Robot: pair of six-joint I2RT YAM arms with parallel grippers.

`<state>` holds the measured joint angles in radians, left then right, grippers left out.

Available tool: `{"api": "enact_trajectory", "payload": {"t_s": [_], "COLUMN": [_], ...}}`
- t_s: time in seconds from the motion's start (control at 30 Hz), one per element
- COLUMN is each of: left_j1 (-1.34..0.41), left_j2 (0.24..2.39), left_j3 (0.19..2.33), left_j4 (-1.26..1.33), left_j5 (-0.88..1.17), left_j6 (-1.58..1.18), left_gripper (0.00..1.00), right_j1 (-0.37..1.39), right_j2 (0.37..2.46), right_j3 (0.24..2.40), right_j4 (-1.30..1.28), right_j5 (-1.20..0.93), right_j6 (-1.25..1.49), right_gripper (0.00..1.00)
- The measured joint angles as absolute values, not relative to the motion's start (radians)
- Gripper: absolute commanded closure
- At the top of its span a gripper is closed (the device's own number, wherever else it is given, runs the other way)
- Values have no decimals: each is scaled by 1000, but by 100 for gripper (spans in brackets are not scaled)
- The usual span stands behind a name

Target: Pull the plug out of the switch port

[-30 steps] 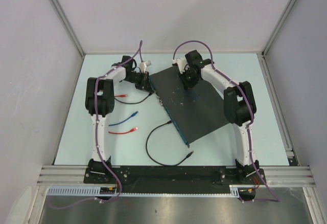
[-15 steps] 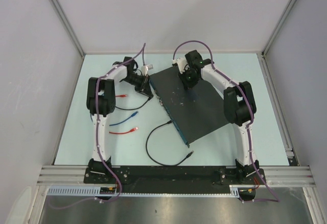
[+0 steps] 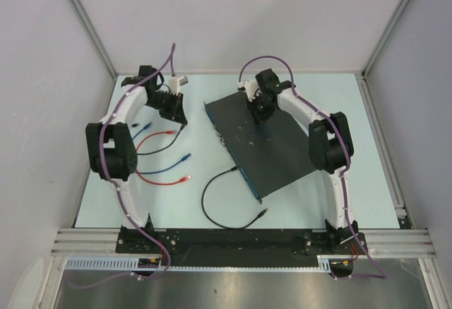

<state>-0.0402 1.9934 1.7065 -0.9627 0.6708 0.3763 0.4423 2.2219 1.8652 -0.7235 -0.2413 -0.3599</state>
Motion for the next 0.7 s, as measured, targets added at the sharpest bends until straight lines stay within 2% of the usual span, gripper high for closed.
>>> {"api": "enact_trajectory", "payload": {"t_s": [0.13,0.2,0.23,0.27,0.33,0.37,0.63,0.7], "left_j1": [-23,-20,-19,-19,-19,-19,-30,-44], "left_j2": [1868,1846,1845,1848,1855,1860,1851,1837], "left_j3": [1520,1410,1367,1336,1288,1282,1321,1321], "left_j4": [-953,-935,-928,-921,-909,-903,-788,-740], "left_j5": [655,649,648,645,638,638,743,781], "left_j6": [397,402,402,401,399,399,382,368], "left_gripper": [100,96,91,79,69,52,46,38], "right_j1": [442,442,443,442,443,443,444,445], "right_j2": [2223,2224,2224,2224,2224,2224,2222,2217], "right_j3": [1868,1869,1870,1870,1870,1870,1865,1857], "right_j4": [-726,-728,-728,-728,-728,-728,-725,-719], "right_j5": [-241,-241,-241,-241,-241,-241,-240,-240], "right_j6": [-360,-360,-360,-360,-360,-360,-364,-372], "right_gripper": [82,82,82,82,82,82,83,88]}}
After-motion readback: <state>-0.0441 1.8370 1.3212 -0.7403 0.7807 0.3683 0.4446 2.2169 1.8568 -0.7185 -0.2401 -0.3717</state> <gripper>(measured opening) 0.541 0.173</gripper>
